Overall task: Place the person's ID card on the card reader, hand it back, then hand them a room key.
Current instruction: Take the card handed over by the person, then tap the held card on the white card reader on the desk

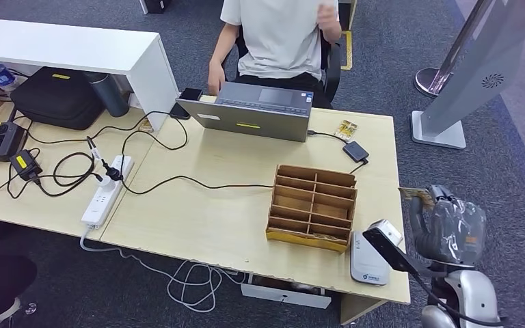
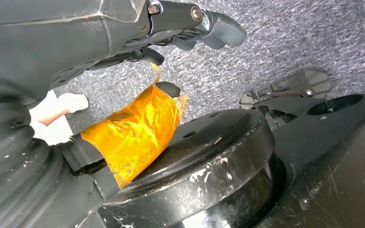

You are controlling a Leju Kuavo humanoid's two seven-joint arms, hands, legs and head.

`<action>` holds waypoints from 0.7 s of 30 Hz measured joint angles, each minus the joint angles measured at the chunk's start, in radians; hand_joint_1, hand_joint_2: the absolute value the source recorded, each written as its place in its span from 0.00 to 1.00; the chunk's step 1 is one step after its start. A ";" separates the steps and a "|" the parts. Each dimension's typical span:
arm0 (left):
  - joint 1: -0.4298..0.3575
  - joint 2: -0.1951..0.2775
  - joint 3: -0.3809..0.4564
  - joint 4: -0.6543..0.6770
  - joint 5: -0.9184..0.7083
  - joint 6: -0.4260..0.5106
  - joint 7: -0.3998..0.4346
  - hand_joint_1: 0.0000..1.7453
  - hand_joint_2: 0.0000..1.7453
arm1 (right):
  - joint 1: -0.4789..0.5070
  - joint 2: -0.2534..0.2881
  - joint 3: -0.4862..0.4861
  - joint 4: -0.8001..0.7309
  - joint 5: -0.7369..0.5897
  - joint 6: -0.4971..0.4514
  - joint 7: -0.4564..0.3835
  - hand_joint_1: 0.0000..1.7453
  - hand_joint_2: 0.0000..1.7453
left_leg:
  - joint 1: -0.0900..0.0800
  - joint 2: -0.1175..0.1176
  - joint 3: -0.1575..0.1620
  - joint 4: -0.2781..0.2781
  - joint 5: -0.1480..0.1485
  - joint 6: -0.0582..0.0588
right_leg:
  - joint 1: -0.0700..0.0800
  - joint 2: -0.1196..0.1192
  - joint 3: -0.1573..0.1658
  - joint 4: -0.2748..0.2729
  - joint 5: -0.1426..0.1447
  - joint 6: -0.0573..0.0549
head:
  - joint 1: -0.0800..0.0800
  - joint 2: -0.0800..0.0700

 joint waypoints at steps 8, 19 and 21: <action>-0.001 0.000 0.000 0.000 0.002 0.000 0.026 0.00 1.00 | 0.059 0.030 -0.003 0.053 0.014 -0.005 -0.037 1.00 1.00 | 0.000 0.000 0.000 0.000 0.000 0.000 | 0.000 0.000 0.000 0.000 0.000 0.000 | 0.000 0.000; -0.002 0.000 0.000 0.000 0.004 0.000 0.044 0.00 1.00 | 0.096 0.082 0.025 0.156 0.021 -0.013 -0.049 1.00 1.00 | 0.000 0.000 0.000 0.000 0.000 0.000 | 0.000 0.000 0.000 0.000 0.000 0.000 | 0.000 0.000; -0.002 0.000 0.000 0.000 0.004 0.000 0.046 0.00 1.00 | 0.099 0.087 0.030 0.167 0.021 -0.013 -0.049 1.00 1.00 | 0.000 0.000 0.000 0.000 0.000 0.000 | 0.000 0.000 0.000 0.000 0.000 0.000 | 0.000 0.000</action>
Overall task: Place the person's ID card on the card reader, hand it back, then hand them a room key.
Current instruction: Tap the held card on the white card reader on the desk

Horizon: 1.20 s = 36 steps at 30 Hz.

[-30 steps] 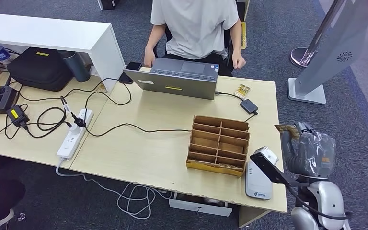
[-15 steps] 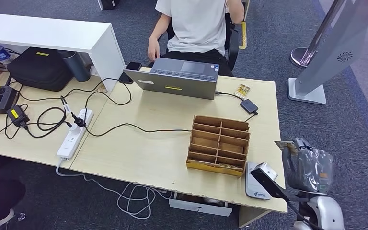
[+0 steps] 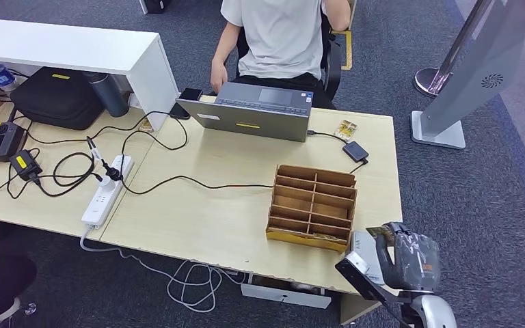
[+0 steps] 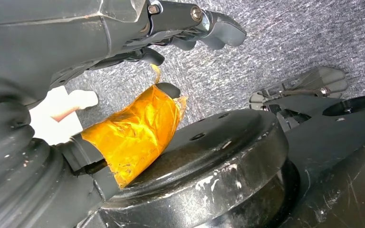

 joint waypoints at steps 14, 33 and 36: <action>0.000 0.000 0.000 0.000 0.013 0.002 0.010 0.00 1.00 | 0.010 0.018 0.021 0.169 0.021 -0.029 0.052 1.00 1.00 | 0.000 0.000 0.000 0.000 0.000 0.000 | 0.000 0.000 0.000 0.000 0.000 0.000 | 0.000 0.000; 0.000 -0.002 -0.004 0.000 0.029 0.010 0.013 0.00 1.00 | -0.016 0.025 -0.011 0.183 -0.007 -0.020 0.062 1.00 1.00 | 0.000 0.001 0.003 0.000 0.000 0.000 | 0.000 0.000 0.003 0.000 0.000 0.000 | 0.000 0.000; 0.000 -0.002 -0.005 0.000 0.029 0.011 0.013 0.00 1.00 | -0.015 0.025 -0.019 0.155 -0.007 -0.014 0.063 1.00 1.00 | 0.000 0.001 0.003 0.000 0.000 0.000 | 0.000 0.000 0.003 0.000 0.000 0.000 | 0.000 0.000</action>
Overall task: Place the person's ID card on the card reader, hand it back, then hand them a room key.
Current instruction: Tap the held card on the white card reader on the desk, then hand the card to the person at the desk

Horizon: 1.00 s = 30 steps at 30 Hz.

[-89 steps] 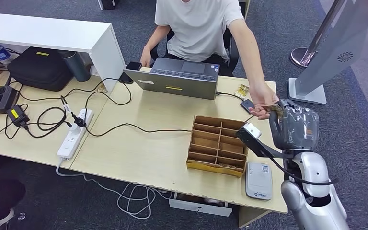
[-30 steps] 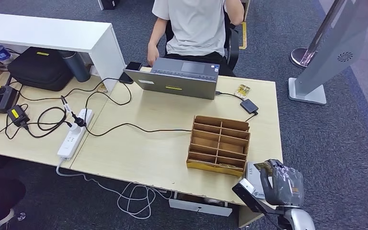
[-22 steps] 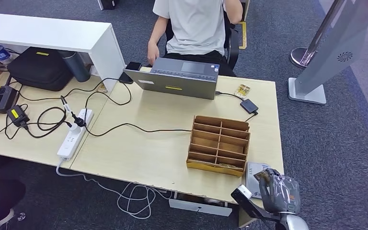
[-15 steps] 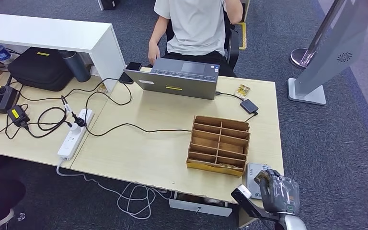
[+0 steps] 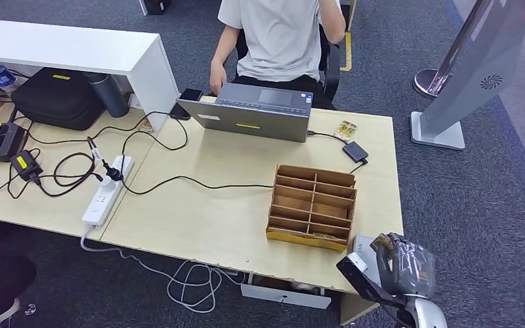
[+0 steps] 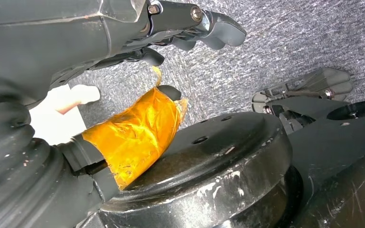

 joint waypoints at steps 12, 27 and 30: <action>-0.001 0.001 -0.011 0.000 -0.015 0.000 -0.003 0.00 1.00 | -0.184 -0.033 0.002 -0.217 -0.035 0.060 0.009 1.00 1.00 | 0.000 0.002 -0.002 0.000 0.001 0.000 | 0.000 0.002 -0.002 0.000 0.001 0.000 | 0.000 0.000; -0.011 0.007 -0.065 0.000 -0.053 -0.006 -0.021 0.00 1.00 | -0.533 0.000 0.246 -0.025 0.290 0.210 0.136 1.00 1.00 | 0.000 0.001 -0.002 0.000 0.002 -0.001 | 0.000 0.001 -0.003 0.001 0.003 -0.001 | 0.000 0.000; -0.012 0.007 -0.072 0.000 -0.048 -0.007 -0.022 0.00 1.00 | -0.565 0.019 0.270 0.028 0.277 0.207 0.143 1.00 1.00 | 0.000 0.001 -0.003 0.000 0.002 -0.001 | 0.000 0.001 -0.003 0.002 0.002 -0.001 | 0.000 0.000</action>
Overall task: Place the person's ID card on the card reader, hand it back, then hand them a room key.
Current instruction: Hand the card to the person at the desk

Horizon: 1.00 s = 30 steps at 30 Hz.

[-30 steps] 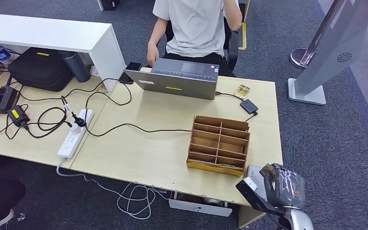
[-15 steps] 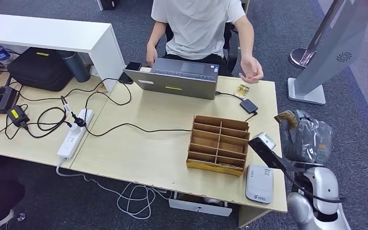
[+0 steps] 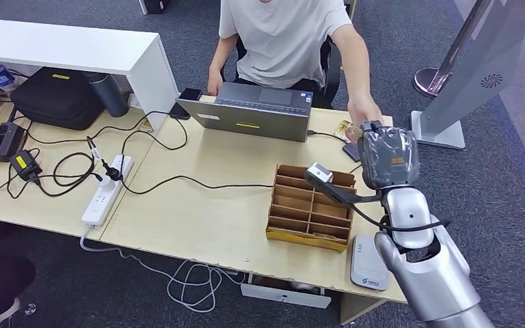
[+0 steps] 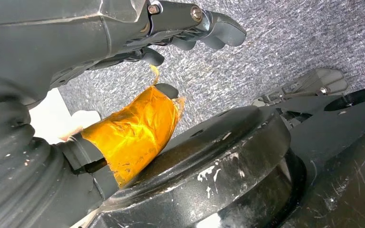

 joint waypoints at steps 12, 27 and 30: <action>0.000 0.003 -0.003 0.000 0.008 -0.021 -0.012 0.00 1.00 | -0.033 0.015 0.030 0.071 -0.034 -0.003 0.007 0.00 1.00 | 0.000 -0.001 -0.001 0.000 0.000 0.000 | 0.000 -0.001 -0.001 0.000 0.000 0.000 | 0.000 0.000; 0.003 0.004 -0.004 0.000 0.059 -0.006 -0.009 0.00 1.00 | 0.083 0.006 0.034 -0.092 -0.096 -0.075 -0.023 0.00 1.00 | 0.000 -0.001 -0.001 0.000 0.000 0.000 | 0.000 0.000 -0.002 0.000 0.000 0.000 | 0.000 0.000; 0.003 0.004 -0.004 0.000 0.068 -0.004 -0.004 0.00 1.00 | 0.111 -0.001 0.032 -0.133 -0.105 -0.086 -0.032 0.00 1.00 | 0.000 -0.001 -0.001 0.000 0.000 0.000 | 0.000 -0.001 -0.002 0.000 0.000 0.000 | 0.000 0.000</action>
